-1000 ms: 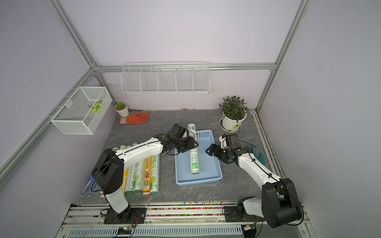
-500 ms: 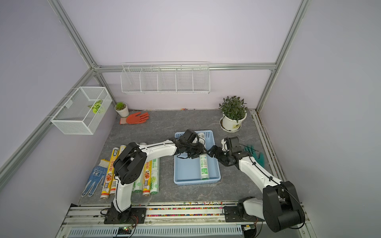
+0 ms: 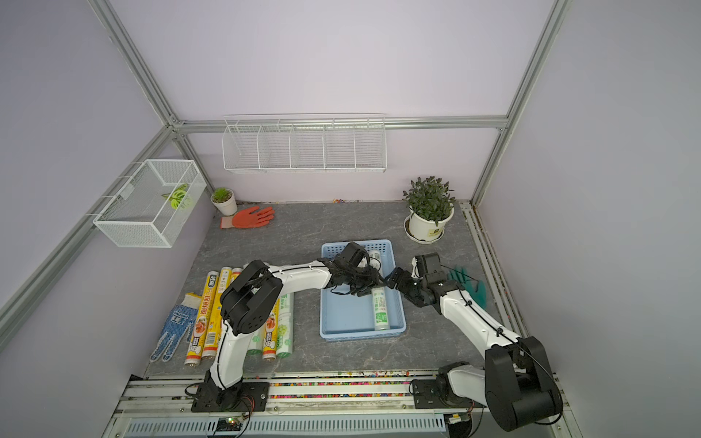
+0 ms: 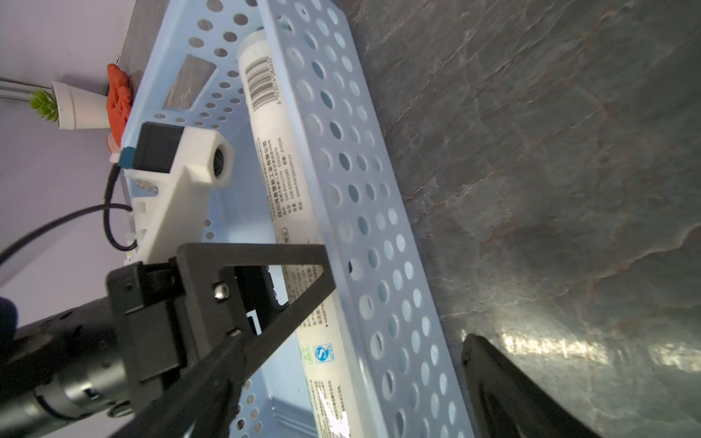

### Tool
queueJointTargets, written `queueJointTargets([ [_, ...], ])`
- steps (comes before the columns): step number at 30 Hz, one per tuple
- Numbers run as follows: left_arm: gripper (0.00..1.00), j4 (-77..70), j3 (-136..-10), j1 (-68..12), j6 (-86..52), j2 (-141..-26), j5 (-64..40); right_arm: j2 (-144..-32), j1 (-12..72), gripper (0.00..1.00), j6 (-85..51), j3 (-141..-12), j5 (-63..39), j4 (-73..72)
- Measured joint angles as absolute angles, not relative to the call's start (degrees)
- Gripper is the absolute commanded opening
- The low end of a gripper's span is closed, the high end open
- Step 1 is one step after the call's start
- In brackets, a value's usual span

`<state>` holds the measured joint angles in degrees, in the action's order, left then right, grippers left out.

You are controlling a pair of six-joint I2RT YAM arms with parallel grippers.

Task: Put the plastic wrap into the basket
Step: Place the plastic wrap in the basket.

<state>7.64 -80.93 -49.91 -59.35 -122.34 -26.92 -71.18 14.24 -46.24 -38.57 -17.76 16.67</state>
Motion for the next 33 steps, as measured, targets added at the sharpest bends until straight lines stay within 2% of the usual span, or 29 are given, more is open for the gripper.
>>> queueJointTargets([
  [11, 0.67, 7.0, -81.0, -50.0, -59.8, -122.4, -28.3, -71.2, 14.2, 0.95, -45.4, -38.6, -16.2, 18.3],
  [21, 0.68, 6.4, -81.2, -50.1, -59.9, -120.7, -29.4, -70.1, 14.2, 0.95, -43.8, -39.6, -13.6, 21.8],
  [27, 0.75, 9.0, -79.3, -50.1, -56.8, -111.4, -25.2, -64.9, 14.2, 0.95, -40.8, -43.5, -9.8, 26.2],
  [33, 0.76, 14.3, -71.4, -50.1, -53.1, -93.9, -9.7, -60.7, 15.3, 0.92, -37.4, -46.0, -13.1, 24.2],
])
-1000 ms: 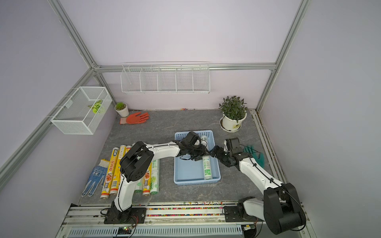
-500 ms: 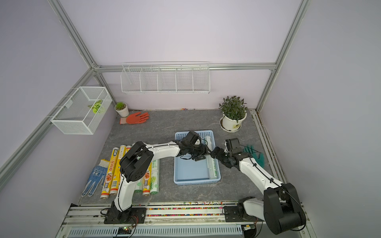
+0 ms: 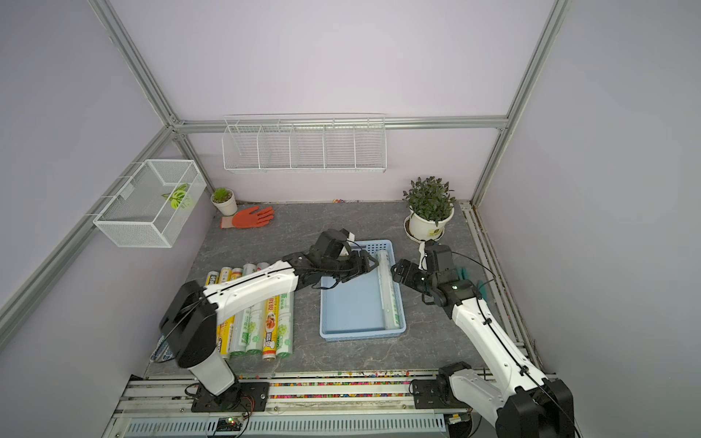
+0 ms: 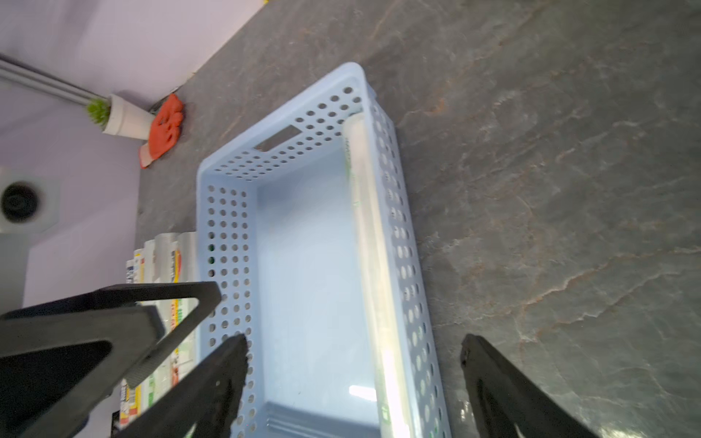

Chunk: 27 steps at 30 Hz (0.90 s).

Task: Put the plastic wrap into the basket
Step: Place the plastic wrap in the basket, then pick up the plastic wrap from the center of the board.

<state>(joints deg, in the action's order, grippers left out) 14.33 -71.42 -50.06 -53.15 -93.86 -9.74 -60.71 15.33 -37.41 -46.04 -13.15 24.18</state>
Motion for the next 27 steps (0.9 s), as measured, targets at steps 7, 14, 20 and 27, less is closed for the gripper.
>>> queueJointTargets([
  [7, 0.75, 24.2, -59.6, -47.0, -51.8, -76.2, 10.9, -69.7, 30.9, 0.92, -32.7, -55.4, -11.7, 23.9],
  [14, 0.75, 30.1, -44.4, -35.4, -50.3, -66.1, 12.6, -81.6, 43.8, 0.93, -30.1, -62.2, -7.2, 23.9],
  [20, 0.66, 32.1, -41.5, -31.4, -47.7, -66.7, 8.0, -88.5, 48.1, 0.94, -30.0, -65.1, -5.4, 23.7],
  [27, 0.64, 35.7, -46.1, -31.3, -44.9, -74.9, 6.0, -92.1, 48.3, 0.94, -30.8, -66.5, -5.3, 23.6],
])
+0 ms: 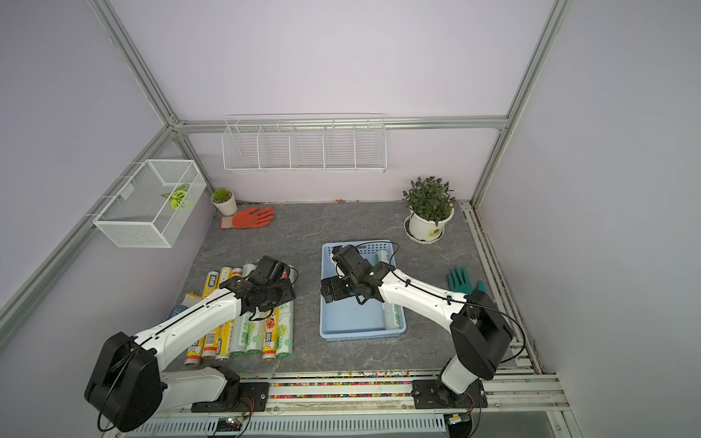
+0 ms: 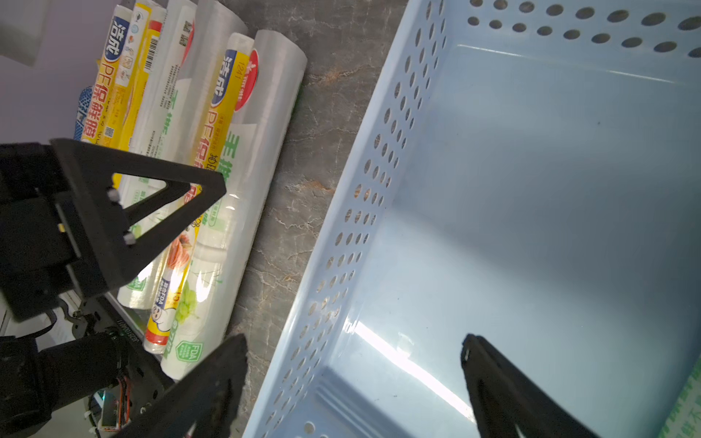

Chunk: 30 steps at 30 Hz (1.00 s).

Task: Put the plastic wrap into the basket
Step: Pick up the plastic wrap from the center of the board.

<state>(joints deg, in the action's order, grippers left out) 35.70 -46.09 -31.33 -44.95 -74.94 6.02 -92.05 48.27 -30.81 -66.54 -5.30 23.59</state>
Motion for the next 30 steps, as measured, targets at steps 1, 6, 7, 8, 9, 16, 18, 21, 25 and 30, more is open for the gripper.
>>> queueJointTargets([
  [1, 0.64, 36.2, -46.9, -31.4, -44.6, -76.3, 5.9, -92.1, 48.3, 0.94, -30.9, -66.5, -5.3, 23.6],
  [6, 0.65, 38.7, -50.2, -31.3, -43.5, -82.9, 6.0, -92.1, 48.3, 0.95, -31.5, -66.7, -5.3, 23.5],
  [7, 0.64, 39.3, -50.9, -31.2, -43.3, -84.1, 6.0, -92.1, 48.3, 0.95, -31.5, -66.7, -5.3, 23.5],
  [8, 0.63, 39.5, -51.3, -31.1, -43.0, -85.2, 5.8, -92.1, 48.3, 0.95, -31.7, -66.7, -5.3, 23.5],
  [9, 0.63, 39.6, -51.5, -31.1, -42.7, -86.1, 5.6, -92.1, 48.3, 0.95, -31.8, -66.7, -5.3, 23.5],
  [16, 0.65, 39.4, -51.7, -31.1, -41.4, -90.4, 2.3, -92.1, 48.3, 0.96, -32.3, -66.7, -4.6, 23.3],
  [18, 0.65, 39.3, -51.8, -31.2, -41.2, -91.2, 1.5, -92.1, 48.2, 0.96, -32.4, -66.7, -4.2, 23.3],
  [21, 0.65, 39.3, -52.3, -31.4, -40.8, -93.1, 1.0, -92.1, 48.3, 0.96, -32.5, -66.6, -3.4, 23.3],
  [25, 0.60, 40.0, -53.9, -31.7, -40.1, -94.6, 1.0, -92.1, 48.2, 0.96, -32.6, -66.3, -1.6, 23.4],
  [30, 0.45, 41.3, -55.6, -32.6, -39.4, -96.0, 1.8, -91.2, 48.2, 0.96, -32.9, -65.6, 0.5, 23.6],
])
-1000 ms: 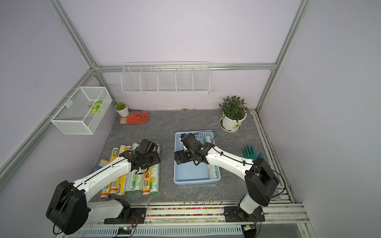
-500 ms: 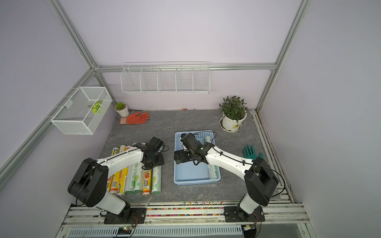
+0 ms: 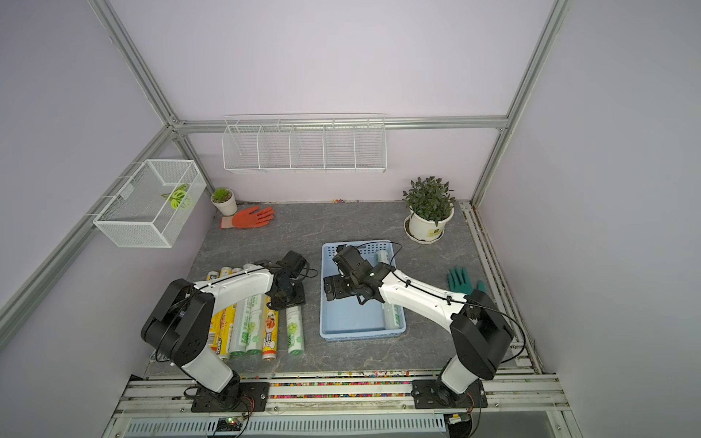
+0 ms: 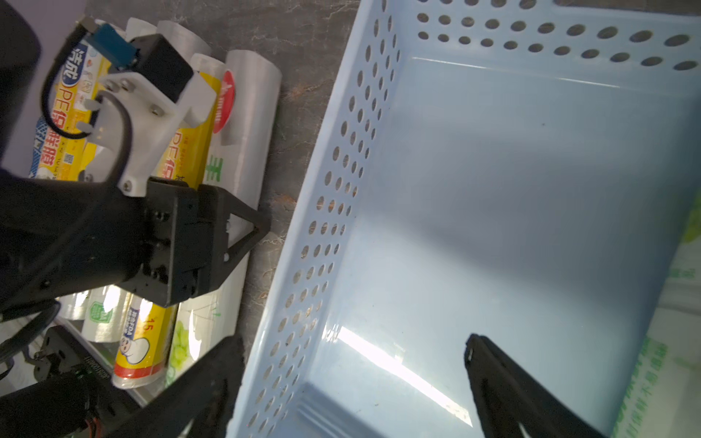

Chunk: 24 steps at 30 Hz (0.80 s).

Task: Put the plastic wrap into the basket
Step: Pick up the plastic wrap from the center of the board, then place the plastic wrap in the basket.

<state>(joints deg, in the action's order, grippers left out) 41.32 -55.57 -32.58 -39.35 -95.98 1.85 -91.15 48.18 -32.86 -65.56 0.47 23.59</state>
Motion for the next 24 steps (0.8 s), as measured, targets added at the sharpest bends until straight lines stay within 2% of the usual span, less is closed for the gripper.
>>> queueJointTargets([
  [5, 0.33, 43.6, -57.1, -34.8, -38.9, -96.2, 2.2, -87.8, 47.7, 0.97, -33.9, -64.0, 3.9, 24.1],
  [10, 0.28, 48.3, -63.4, -37.8, -38.9, -94.9, 4.7, -82.1, 47.2, 0.97, -34.8, -61.5, 8.8, 24.8],
  [15, 0.27, 49.5, -67.7, -38.1, -38.3, -88.0, 6.1, -75.3, 45.1, 0.98, -36.1, -57.6, 13.5, 25.3],
  [20, 0.23, 43.1, -67.6, -38.0, -36.8, -80.0, -1.6, -68.7, 40.1, 0.98, -37.7, -51.9, 15.1, 25.3],
  [24, 0.23, 34.9, -67.9, -39.0, -38.2, -80.6, -7.9, -66.4, 34.8, 0.97, -39.1, -48.8, 13.3, 25.5],
])
